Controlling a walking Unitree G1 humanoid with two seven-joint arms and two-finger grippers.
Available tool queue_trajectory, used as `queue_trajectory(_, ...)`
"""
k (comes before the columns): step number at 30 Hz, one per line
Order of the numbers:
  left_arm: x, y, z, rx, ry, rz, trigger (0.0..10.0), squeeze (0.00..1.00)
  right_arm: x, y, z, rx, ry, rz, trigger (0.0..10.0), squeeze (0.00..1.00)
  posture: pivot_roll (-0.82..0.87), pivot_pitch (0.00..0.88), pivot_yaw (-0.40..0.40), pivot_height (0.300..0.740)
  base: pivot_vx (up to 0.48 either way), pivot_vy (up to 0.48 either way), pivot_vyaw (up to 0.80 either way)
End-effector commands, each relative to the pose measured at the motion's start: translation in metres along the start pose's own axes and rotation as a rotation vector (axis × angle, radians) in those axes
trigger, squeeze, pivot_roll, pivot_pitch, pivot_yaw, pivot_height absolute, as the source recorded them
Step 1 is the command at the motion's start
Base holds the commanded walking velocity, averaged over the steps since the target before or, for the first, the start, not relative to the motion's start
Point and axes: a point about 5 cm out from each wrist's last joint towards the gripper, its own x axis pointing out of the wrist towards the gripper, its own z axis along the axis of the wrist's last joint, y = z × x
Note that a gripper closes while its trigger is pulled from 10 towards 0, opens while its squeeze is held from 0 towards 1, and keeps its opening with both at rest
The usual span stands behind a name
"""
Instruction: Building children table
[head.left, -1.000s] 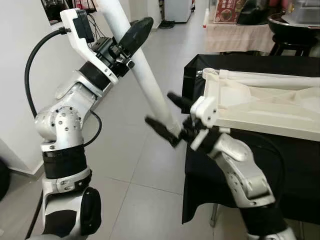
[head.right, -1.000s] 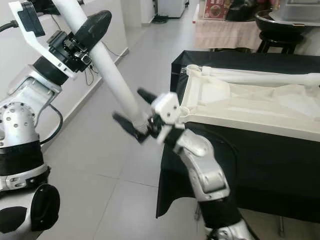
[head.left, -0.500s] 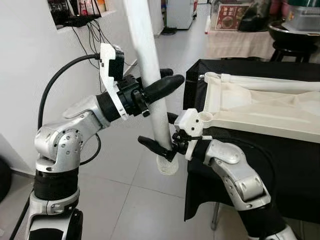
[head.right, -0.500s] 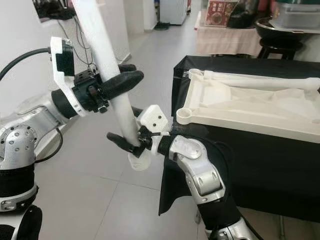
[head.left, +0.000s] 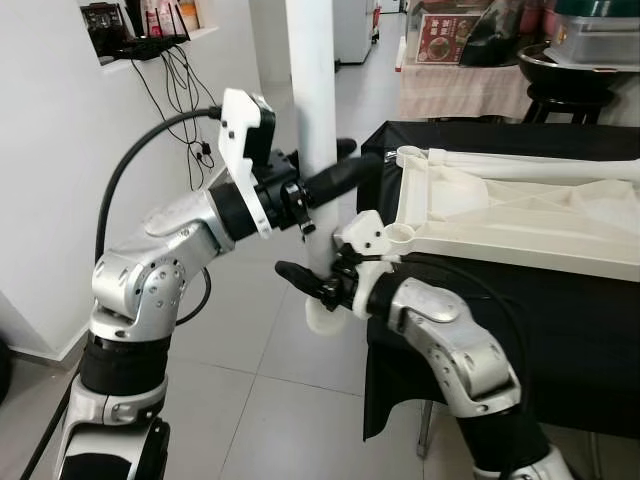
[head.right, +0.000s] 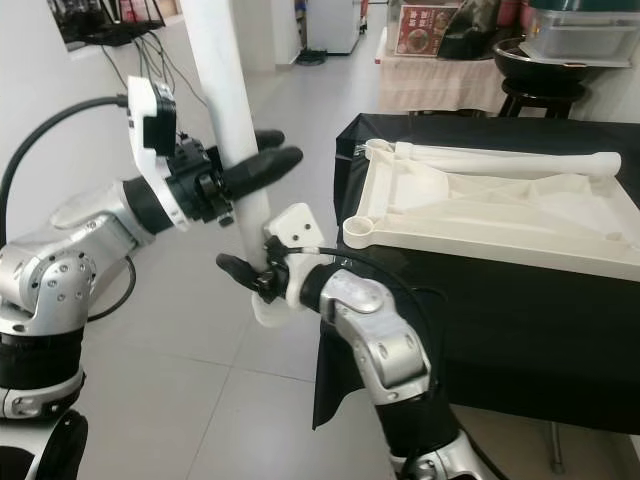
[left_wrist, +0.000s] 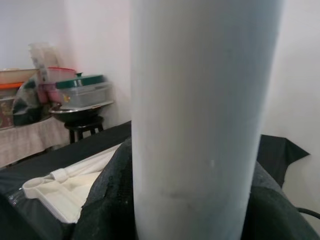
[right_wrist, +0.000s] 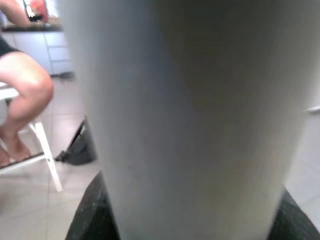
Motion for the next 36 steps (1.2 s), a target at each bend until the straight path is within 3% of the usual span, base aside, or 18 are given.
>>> queue_trajectory(1, 0.01, -0.013, 0.003, -0.004, -0.037, -0.097, 0.0, 0.0, 0.003, -0.005, -0.006, 0.029, 0.052, -0.048, 0.0, 0.0, -0.04, 0.0, 0.014, 0.74, 0.0, 0.0, 0.0)
queue_trajectory(13, 0.011, -0.02, -0.001, -0.088, -0.08, -0.167, 0.0, 0.0, 0.008, -0.003, -0.005, 0.075, 0.016, -0.065, 0.0, 0.0, -0.04, 0.0, 0.016, 0.74, 0.0, 0.0, 0.0)
queue_trajectory(14, 0.007, -0.015, 0.001, -0.101, -0.095, -0.135, 10.0, 1.0, 0.007, -0.006, -0.004, 0.075, 0.005, -0.091, 0.0, 0.0, -0.04, 0.0, 0.019, 0.74, 0.0, 0.0, 0.0)
queue_trajectory(15, 0.007, -0.015, 0.001, -0.101, -0.095, -0.135, 10.0, 1.0, 0.007, -0.006, -0.004, 0.075, 0.005, -0.091, 0.0, 0.0, -0.04, 0.0, 0.019, 0.74, 0.0, 0.0, 0.0)
queue_trajectory(16, -0.001, -0.003, 0.005, -0.11, -0.128, -0.045, 10.0, 1.0, 0.005, -0.012, -0.005, 0.076, -0.003, -0.134, 0.0, 0.0, -0.04, 0.0, 0.024, 0.74, 0.0, 0.0, 0.0)
queue_trajectory(18, -0.001, -0.003, 0.005, -0.11, -0.128, -0.045, 10.0, 1.0, 0.005, -0.012, -0.005, 0.076, -0.003, -0.134, 0.0, 0.0, -0.04, 0.0, 0.024, 0.74, 0.0, 0.0, 0.0)
queue_trajectory(19, -0.016, 0.011, 0.008, -0.102, -0.149, 0.072, 10.0, 1.0, -0.001, -0.021, -0.007, 0.078, -0.014, -0.19, 0.0, 0.0, -0.04, 0.0, 0.027, 0.74, 0.0, 0.0, 0.0)
queue_trajectory(21, -0.016, 0.011, 0.008, -0.102, -0.149, 0.072, 10.0, 1.0, -0.001, -0.021, -0.007, 0.078, -0.014, -0.19, 0.0, 0.0, -0.04, 0.0, 0.027, 0.74, 0.0, 0.0, 0.0)
queue_trajectory(22, -0.036, 0.025, 0.009, -0.074, -0.142, 0.207, 10.0, 1.0, -0.007, -0.029, -0.01, 0.083, -0.018, -0.247, 0.0, 0.0, -0.04, 0.0, 0.026, 0.74, 0.0, 0.0, 0.0)
queue_trajectory(23, -0.036, 0.025, 0.009, -0.074, -0.142, 0.207, 10.0, 1.0, -0.007, -0.029, -0.01, 0.083, -0.018, -0.247, 0.0, 0.0, -0.04, 0.0, 0.026, 0.74, 0.0, 0.0, 0.0)
queue_trajectory(24, -0.067, 0.04, 0.011, -0.024, -0.127, 0.382, 10.0, 1.0, -0.015, -0.037, -0.014, 0.091, -0.018, -0.313, 0.0, 0.0, -0.03, 0.0, 0.027, 0.74, 0.0, 0.0, 0.0)
queue_trajectory(25, -0.067, 0.04, 0.011, -0.024, -0.127, 0.382, 10.0, 1.0, -0.015, -0.037, -0.014, 0.091, -0.018, -0.313, 0.0, 0.0, -0.03, 0.0, 0.027, 0.74, 0.0, 0.0, 0.0)
queue_trajectory(26, -0.096, 0.049, 0.014, 0.028, -0.114, 0.535, 10.0, 1.0, -0.021, -0.043, -0.018, 0.099, -0.017, -0.359, 0.0, 0.0, -0.02, 0.0, 0.027, 0.74, 0.0, 0.0, 0.0)
queue_trajectory(27, -0.096, 0.049, 0.014, 0.028, -0.114, 0.535, 10.0, 1.0, -0.021, -0.043, -0.018, 0.099, -0.017, -0.359, 0.0, 0.0, -0.02, 0.0, 0.027, 0.74, 0.0, 0.0, 0.0)
queue_trajectory(28, -0.121, 0.053, 0.019, 0.073, -0.111, 0.659, 10.0, 1.0, -0.026, -0.046, -0.021, 0.108, -0.019, -0.397, 0.0, 0.0, -0.02, 0.0, 0.028, 0.74, 0.0, 0.0, 0.0)
queue_trajectory(31, -0.135, 0.054, 0.022, 0.098, -0.112, 0.727, 10.0, 1.0, -0.028, -0.048, -0.023, 0.113, -0.021, -0.419, 0.0, 0.0, -0.02, 0.0, 0.028, 0.74, 0.0, 0.0, 0.0)
queue_trajectory(34, -0.152, 0.053, 0.019, 0.179, -0.029, 0.834, 10.0, 1.0, -0.031, -0.052, -0.024, 0.135, -0.046, -0.468, 0.0, 0.0, 0.0, 0.0, 0.026, 0.74, 0.0, 0.0, 0.0)
queue_trajectory(36, -0.163, 0.049, -0.004, 0.171, 0.045, 0.954, 10.0, 1.0, -0.031, -0.053, -0.02, 0.161, -0.103, -0.485, 0.0, 0.0, 0.0, 0.0, 0.029, 0.74, 0.0, 0.0, 0.0)
